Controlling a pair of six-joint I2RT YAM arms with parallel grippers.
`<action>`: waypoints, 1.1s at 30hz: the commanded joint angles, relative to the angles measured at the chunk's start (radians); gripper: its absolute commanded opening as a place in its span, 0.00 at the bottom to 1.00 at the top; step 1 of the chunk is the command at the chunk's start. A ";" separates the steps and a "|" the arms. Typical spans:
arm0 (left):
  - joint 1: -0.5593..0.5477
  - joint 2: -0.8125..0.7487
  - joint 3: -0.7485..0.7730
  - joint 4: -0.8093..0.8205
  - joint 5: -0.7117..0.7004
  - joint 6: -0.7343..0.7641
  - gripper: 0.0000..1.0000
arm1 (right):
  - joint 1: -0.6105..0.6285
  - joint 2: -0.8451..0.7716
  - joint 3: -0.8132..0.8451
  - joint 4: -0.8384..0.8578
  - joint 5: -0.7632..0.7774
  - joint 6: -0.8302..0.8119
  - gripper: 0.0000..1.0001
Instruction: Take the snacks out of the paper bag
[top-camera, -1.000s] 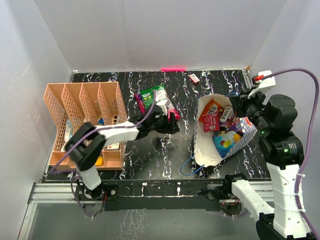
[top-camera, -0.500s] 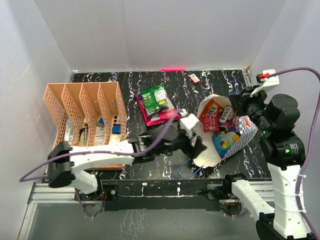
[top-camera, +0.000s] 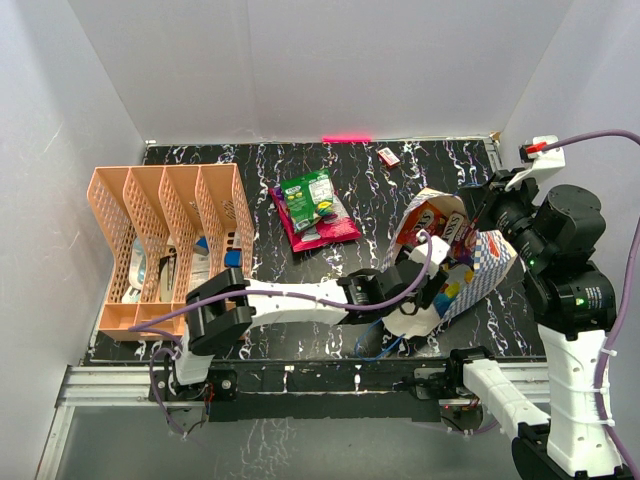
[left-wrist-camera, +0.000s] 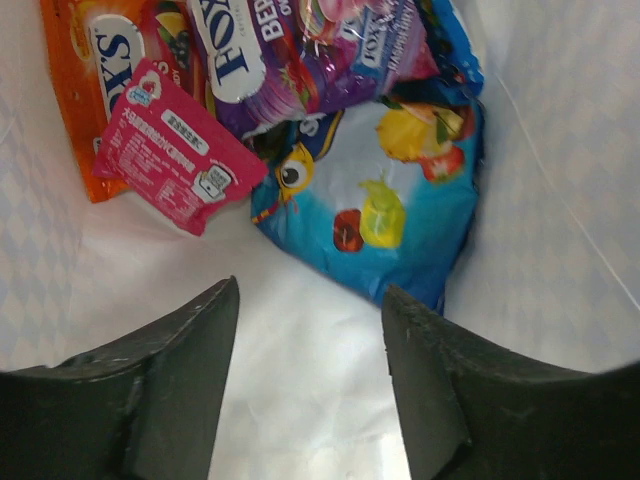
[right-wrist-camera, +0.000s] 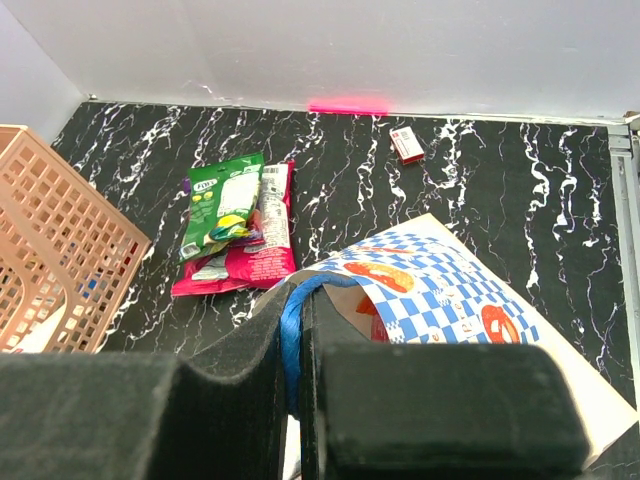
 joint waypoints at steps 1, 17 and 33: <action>0.033 0.058 0.103 0.013 -0.045 -0.034 0.38 | 0.000 -0.016 0.062 0.083 -0.012 -0.002 0.08; 0.079 0.328 0.336 0.017 -0.208 0.026 0.72 | 0.000 -0.005 0.088 0.071 -0.013 -0.007 0.08; 0.103 0.230 0.260 -0.020 -0.185 0.069 0.14 | -0.001 -0.008 0.075 0.085 0.008 -0.021 0.08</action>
